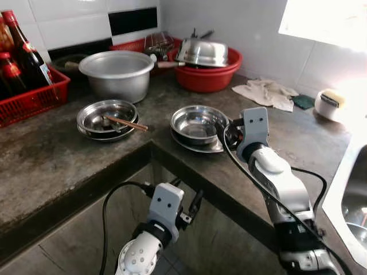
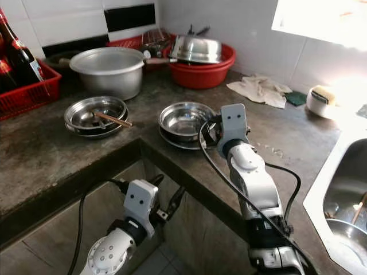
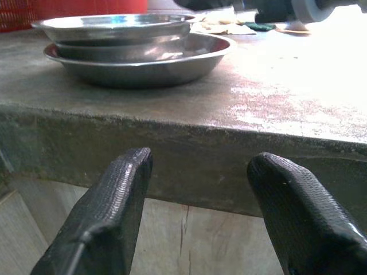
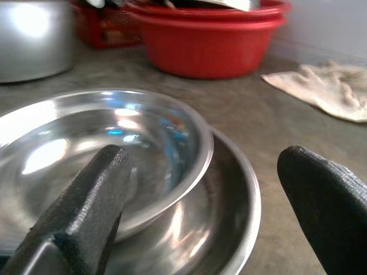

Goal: Kitchen organization

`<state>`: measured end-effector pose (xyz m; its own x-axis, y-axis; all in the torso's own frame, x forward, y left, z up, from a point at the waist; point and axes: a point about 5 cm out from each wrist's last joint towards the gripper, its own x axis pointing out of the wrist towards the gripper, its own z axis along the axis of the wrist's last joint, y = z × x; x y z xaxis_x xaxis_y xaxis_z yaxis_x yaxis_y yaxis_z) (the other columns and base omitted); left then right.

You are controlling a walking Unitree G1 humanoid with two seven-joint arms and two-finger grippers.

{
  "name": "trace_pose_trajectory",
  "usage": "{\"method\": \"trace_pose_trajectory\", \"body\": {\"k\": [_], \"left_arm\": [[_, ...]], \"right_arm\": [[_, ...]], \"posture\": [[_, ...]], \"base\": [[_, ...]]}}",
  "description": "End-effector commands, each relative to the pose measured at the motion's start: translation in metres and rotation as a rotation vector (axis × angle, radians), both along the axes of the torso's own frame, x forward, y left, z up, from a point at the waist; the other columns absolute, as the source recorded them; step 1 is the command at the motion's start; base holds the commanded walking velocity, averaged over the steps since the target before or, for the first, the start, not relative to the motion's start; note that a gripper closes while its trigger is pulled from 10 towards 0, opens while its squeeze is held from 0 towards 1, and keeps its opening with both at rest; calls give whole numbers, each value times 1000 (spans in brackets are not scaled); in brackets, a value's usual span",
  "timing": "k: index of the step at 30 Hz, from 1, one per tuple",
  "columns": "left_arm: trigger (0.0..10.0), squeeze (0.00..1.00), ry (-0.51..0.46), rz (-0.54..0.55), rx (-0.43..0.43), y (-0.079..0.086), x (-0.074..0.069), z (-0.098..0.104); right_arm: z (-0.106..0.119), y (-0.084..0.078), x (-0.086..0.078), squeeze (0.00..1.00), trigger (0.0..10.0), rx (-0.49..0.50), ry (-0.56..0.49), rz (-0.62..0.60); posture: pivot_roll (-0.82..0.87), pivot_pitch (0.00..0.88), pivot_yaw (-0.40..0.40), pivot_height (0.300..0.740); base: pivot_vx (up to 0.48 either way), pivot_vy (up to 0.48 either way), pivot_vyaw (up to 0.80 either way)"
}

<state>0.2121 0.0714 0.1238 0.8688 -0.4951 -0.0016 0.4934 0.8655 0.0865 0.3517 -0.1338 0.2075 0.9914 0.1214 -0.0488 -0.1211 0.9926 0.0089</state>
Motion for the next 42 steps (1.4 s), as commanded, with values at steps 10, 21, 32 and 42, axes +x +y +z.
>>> {"method": "trace_pose_trajectory", "body": {"k": [10,21,32,42], "left_arm": [[10000,0,1,-8,-19,-3,-4,3],[10000,0,4,3,-17,-3,-3,2],[10000,0,10,10,-10,-2,-2,1],[10000,0,12,17,-6,-1,0,1]], "right_arm": [[13,10,21,0,10000,81,142,85],[17,17,26,0,10000,93,235,113],[10,18,26,0,10000,210,409,134],[9,17,29,0,10000,294,466,118]], "posture": [[129,36,-100,740],[131,31,-103,740],[127,39,-98,740],[125,41,-95,740]], "base": [[0,0,0],[0,0,0],[0,0,0],[0,0,0]]}}
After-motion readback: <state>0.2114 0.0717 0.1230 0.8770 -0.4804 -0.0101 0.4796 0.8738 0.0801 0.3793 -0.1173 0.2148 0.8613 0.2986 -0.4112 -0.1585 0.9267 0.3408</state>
